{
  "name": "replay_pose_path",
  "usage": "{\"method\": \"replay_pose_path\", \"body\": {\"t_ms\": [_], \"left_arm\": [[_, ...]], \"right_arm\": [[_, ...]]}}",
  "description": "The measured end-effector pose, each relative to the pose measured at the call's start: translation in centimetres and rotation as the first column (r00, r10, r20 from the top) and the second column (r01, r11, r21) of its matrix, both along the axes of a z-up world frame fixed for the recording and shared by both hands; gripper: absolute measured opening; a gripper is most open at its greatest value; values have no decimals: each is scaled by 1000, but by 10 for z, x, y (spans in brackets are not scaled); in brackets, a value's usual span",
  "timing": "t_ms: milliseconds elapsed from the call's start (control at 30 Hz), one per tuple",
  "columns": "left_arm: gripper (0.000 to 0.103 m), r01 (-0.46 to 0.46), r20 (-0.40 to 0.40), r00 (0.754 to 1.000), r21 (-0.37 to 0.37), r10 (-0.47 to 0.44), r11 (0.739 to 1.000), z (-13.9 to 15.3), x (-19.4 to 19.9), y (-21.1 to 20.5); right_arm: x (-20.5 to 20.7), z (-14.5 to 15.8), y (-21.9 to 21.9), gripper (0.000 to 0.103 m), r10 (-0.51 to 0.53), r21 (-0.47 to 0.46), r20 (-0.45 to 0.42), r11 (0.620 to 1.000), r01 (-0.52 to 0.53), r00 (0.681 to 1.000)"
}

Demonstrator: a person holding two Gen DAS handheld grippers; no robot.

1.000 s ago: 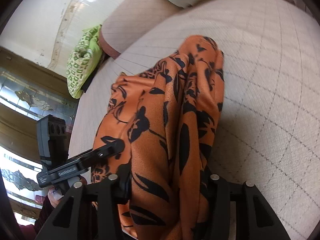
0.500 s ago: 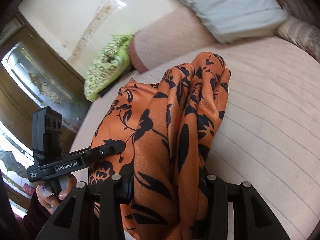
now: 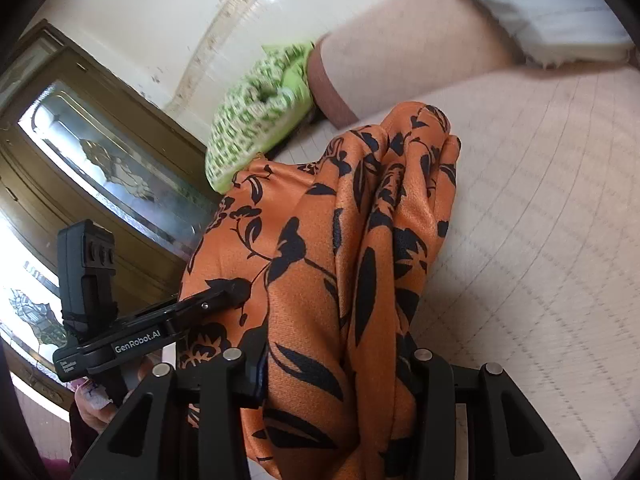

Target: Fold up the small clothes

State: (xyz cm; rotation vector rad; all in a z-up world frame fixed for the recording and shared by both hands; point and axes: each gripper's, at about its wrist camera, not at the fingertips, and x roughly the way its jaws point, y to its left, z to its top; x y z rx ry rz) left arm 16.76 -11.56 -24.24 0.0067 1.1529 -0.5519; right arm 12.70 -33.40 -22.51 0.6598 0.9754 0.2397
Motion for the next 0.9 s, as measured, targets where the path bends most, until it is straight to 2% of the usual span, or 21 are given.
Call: {"method": "replay_pose_path", "body": {"t_ms": [233,433,567,700,833,900], "left_arm": [[40,-19,-39,999,35,21,999,-35,13,-2],[42,-13,-28,1000,42,15,999,-35,15,-2],[44,-14,-25,1000,54,15,998,-32,14,-3],[55,-34,-23,999,82,36,996,-34,14,-3],[71,-51,27,999,157,48,986,-33,10,-6],[71,-59,55,997,194,49,979,-27,6,-7]], "right_arm": [[13,-45,11,45,16,18,-122,1000,-14,992],[23,-62,7,45,3,55,-146,998,5,989],[21,-69,3,51,1,69,-161,998,10,987],[22,-76,6,61,-7,53,-189,998,17,982],[17,-82,5,61,-24,62,-200,997,37,980],[15,-79,5,64,-29,54,-204,998,41,978]]}}
